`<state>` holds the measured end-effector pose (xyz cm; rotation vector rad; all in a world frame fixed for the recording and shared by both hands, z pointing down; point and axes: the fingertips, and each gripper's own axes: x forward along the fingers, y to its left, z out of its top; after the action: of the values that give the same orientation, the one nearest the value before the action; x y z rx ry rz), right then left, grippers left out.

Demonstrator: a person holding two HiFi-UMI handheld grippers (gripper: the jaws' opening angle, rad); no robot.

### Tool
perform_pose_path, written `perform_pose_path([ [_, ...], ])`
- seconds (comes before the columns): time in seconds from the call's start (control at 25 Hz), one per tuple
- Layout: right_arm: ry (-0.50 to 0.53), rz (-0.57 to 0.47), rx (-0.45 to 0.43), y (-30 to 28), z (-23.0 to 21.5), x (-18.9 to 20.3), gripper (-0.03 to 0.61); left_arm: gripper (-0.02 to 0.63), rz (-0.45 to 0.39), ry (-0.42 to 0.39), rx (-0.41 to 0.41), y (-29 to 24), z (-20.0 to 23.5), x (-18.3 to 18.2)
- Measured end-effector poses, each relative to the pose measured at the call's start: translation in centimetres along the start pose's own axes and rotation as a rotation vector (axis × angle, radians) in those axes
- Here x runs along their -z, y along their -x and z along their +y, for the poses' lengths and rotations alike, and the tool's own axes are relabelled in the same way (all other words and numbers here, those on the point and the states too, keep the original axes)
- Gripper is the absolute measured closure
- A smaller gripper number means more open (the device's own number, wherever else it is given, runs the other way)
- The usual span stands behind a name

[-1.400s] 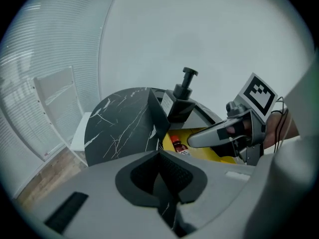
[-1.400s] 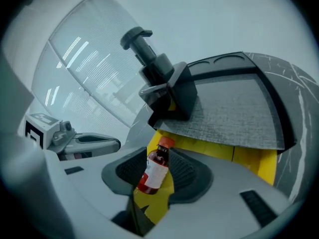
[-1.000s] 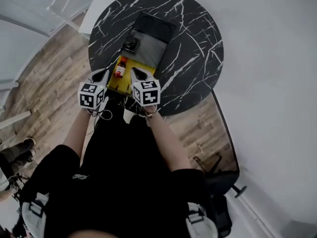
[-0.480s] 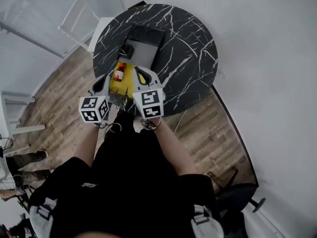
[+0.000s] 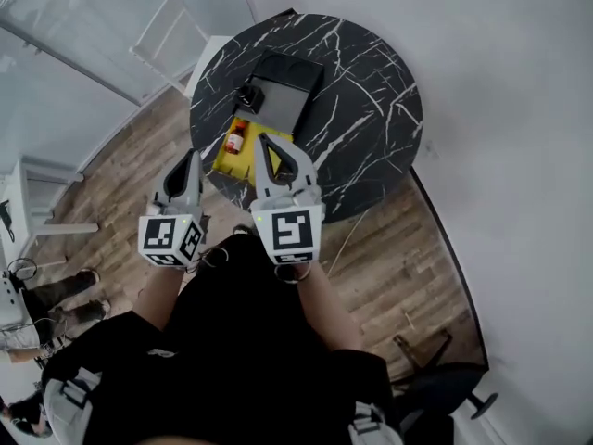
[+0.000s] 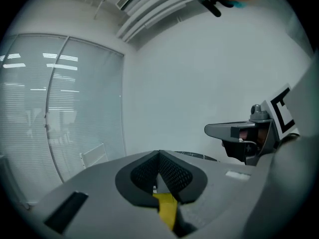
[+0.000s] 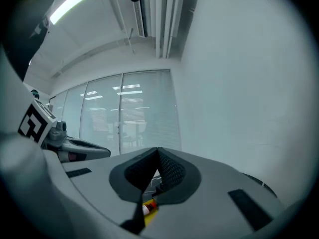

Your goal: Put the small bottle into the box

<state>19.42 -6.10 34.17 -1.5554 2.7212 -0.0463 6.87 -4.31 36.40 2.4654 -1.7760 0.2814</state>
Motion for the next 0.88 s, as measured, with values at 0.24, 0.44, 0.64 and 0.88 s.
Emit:
perform_pose_path([
  [0.24,0.075,-0.014,-0.01,-0.1,1.1,-1.3,0.583,0.614,-0.016,0.009,0.01,0.8,0.7,-1.1],
  [0.44,0.173,-0.007,-0.004,-0.8,2.0,-2.4,0.583,0.614,-0.018,-0.017,0.04,1.2,1.2,-1.7],
  [0.64,0.122,-0.015,0.038,-0.5,4.0,-3.1,0.583,0.614,-0.066,-0.034,0.068,2.4,2.0,-2.9],
  [0.88,0.175,-0.014,0.071,0.3,5.0,-5.0,0.583,0.614,-0.108,0.005,0.09,3.0,2.7,-4.0],
])
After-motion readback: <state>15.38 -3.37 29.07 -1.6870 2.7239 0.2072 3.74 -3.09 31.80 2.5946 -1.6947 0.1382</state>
